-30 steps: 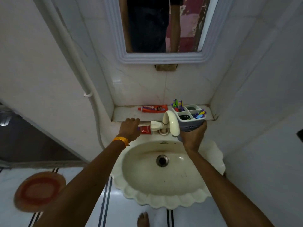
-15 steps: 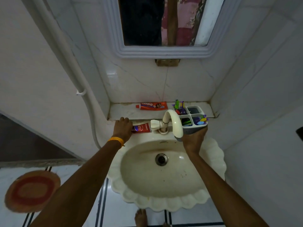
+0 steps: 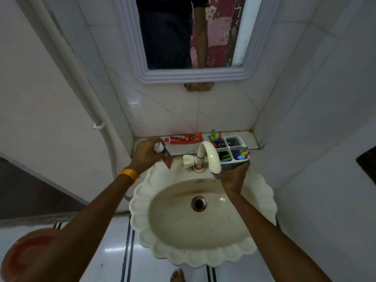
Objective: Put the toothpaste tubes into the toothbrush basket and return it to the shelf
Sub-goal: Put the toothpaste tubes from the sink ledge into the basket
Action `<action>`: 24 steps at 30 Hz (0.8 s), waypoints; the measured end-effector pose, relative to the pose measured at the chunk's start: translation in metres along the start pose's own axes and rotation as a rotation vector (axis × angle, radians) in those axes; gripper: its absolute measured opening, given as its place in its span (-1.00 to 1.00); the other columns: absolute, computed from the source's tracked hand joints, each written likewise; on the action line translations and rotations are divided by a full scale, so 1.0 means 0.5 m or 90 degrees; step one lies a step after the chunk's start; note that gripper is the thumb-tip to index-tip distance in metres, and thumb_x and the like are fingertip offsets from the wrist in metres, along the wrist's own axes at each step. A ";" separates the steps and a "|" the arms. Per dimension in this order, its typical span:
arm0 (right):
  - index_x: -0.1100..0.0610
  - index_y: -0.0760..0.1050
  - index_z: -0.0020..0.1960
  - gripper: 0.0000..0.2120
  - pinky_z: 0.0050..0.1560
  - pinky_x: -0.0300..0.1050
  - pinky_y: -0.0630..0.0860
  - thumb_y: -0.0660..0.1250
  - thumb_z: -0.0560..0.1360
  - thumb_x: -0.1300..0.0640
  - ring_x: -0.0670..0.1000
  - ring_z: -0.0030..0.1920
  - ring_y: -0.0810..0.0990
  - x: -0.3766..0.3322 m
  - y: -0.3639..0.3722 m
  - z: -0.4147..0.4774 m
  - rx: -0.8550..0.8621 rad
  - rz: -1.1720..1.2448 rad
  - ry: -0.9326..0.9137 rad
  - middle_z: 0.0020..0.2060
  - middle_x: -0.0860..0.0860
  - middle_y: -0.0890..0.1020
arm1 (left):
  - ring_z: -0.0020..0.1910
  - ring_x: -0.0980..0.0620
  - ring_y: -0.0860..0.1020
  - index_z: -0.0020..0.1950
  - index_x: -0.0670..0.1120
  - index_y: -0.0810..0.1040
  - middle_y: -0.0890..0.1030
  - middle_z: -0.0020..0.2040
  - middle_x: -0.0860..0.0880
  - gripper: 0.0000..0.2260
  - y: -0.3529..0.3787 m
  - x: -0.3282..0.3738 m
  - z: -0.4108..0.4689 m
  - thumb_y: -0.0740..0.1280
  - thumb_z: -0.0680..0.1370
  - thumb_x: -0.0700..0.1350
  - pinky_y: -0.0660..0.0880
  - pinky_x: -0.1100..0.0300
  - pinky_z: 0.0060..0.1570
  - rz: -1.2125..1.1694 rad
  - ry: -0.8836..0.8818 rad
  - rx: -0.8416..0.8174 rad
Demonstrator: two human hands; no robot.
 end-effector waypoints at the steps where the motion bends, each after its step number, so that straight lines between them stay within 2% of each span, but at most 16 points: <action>1: -0.14 0.16 0.45 0.17 0.39 0.12 0.56 0.74 0.00 -0.09 0.06 0.41 0.52 -0.002 -0.002 0.000 0.004 -0.002 0.001 0.41 0.09 0.49 | -0.16 -0.09 0.65 -0.03 -0.06 0.61 0.69 -0.09 -0.08 -0.72 -0.028 0.024 0.013 0.54 0.31 -0.05 0.60 0.04 -0.10 -0.005 0.024 0.029; 4: -0.04 0.21 0.48 0.21 0.31 0.22 0.60 0.78 -0.01 -0.07 0.04 0.42 0.53 0.011 -0.001 0.009 -0.001 -0.004 0.002 0.42 0.06 0.49 | -0.12 -0.05 0.63 0.03 -0.05 0.59 0.68 -0.05 -0.06 -0.72 -0.092 0.096 0.051 0.54 0.36 -0.12 0.59 0.07 -0.06 -0.067 0.082 0.068; 7: -0.06 0.20 0.52 0.28 0.14 0.33 0.66 0.83 -0.05 -0.03 0.04 0.41 0.56 0.037 0.002 0.024 -0.012 0.007 0.019 0.42 0.02 0.51 | -0.01 0.00 0.60 0.12 -0.09 0.57 0.65 0.05 -0.06 -0.72 -0.107 0.195 0.104 0.51 0.44 -0.16 0.56 0.19 0.01 -0.087 0.171 0.035; 9: -0.01 0.21 0.54 0.31 0.17 0.31 0.66 0.84 -0.05 0.00 0.07 0.40 0.57 0.048 0.002 0.026 -0.011 0.002 0.013 0.42 0.03 0.52 | 0.09 0.00 0.59 0.15 -0.09 0.55 0.64 0.12 -0.08 -0.72 -0.080 0.254 0.140 0.48 0.47 -0.16 0.52 0.26 0.07 -0.072 0.228 0.005; 10: 0.02 0.20 0.54 0.30 0.23 0.28 0.64 0.84 -0.04 0.02 0.07 0.41 0.56 0.049 0.002 0.024 -0.008 -0.004 0.007 0.42 0.04 0.51 | 0.11 -0.02 0.58 0.15 -0.09 0.55 0.63 0.13 -0.09 -0.72 -0.059 0.281 0.154 0.47 0.47 -0.16 0.52 0.24 0.08 -0.068 0.249 -0.010; 13: 0.06 0.18 0.54 0.31 0.33 0.24 0.58 0.82 -0.05 0.00 0.07 0.44 0.52 0.039 0.001 0.020 0.000 -0.010 -0.007 0.44 0.06 0.48 | 0.09 -0.09 0.59 0.13 -0.10 0.56 0.62 0.11 -0.12 -0.72 0.017 0.345 0.187 0.47 0.45 -0.17 0.56 -0.02 0.12 -0.036 0.317 -0.071; 15: 0.08 0.19 0.53 0.30 0.34 0.23 0.58 0.82 -0.04 0.02 0.08 0.44 0.52 0.030 0.004 0.020 -0.004 -0.008 -0.018 0.43 0.07 0.48 | 0.09 -0.11 0.57 0.13 -0.08 0.56 0.59 0.11 -0.13 -0.73 0.059 0.378 0.198 0.45 0.44 -0.19 0.54 -0.06 0.13 0.001 0.345 -0.124; 17: 0.10 0.18 0.53 0.28 0.38 0.12 0.57 0.82 -0.02 0.07 0.06 0.45 0.50 0.022 0.004 0.018 -0.005 -0.013 -0.012 0.43 0.08 0.46 | 0.09 -0.13 0.55 0.14 -0.08 0.56 0.56 0.11 -0.13 -0.73 0.093 0.406 0.208 0.43 0.45 -0.21 0.53 -0.06 0.12 0.027 0.360 -0.158; 21: 0.19 0.18 0.54 0.25 0.34 -0.29 0.52 0.81 0.02 0.15 0.02 0.43 0.50 0.012 0.000 0.013 -0.023 -0.019 -0.034 0.41 0.05 0.44 | 0.08 -0.16 0.54 0.15 -0.08 0.55 0.53 0.12 -0.15 -0.74 0.124 0.441 0.230 0.41 0.48 -0.19 0.51 -0.05 0.10 0.081 0.374 -0.216; 22: 0.19 0.18 0.54 0.24 0.32 -0.33 0.51 0.81 0.04 0.12 0.01 0.42 0.51 0.007 0.000 0.014 -0.029 -0.020 -0.040 0.41 0.05 0.45 | 0.08 -0.15 0.53 0.16 -0.07 0.55 0.54 0.12 -0.14 -0.75 0.126 0.443 0.235 0.41 0.48 -0.18 0.51 -0.06 0.10 0.094 0.379 -0.228; 24: 0.20 0.19 0.53 0.21 0.31 -0.29 0.54 0.80 0.07 0.05 0.00 0.41 0.53 0.001 0.000 0.015 -0.028 -0.027 -0.047 0.40 0.06 0.47 | 0.08 -0.14 0.53 0.16 -0.06 0.54 0.54 0.13 -0.13 -0.74 0.130 0.445 0.244 0.41 0.48 -0.19 0.52 -0.09 0.11 0.107 0.382 -0.239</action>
Point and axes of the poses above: each hand's wrist, its own z-axis towards the middle knuckle, its own y-axis out of the palm, x = y × z, the point moved 4 cm from there along z, towards the middle knuckle
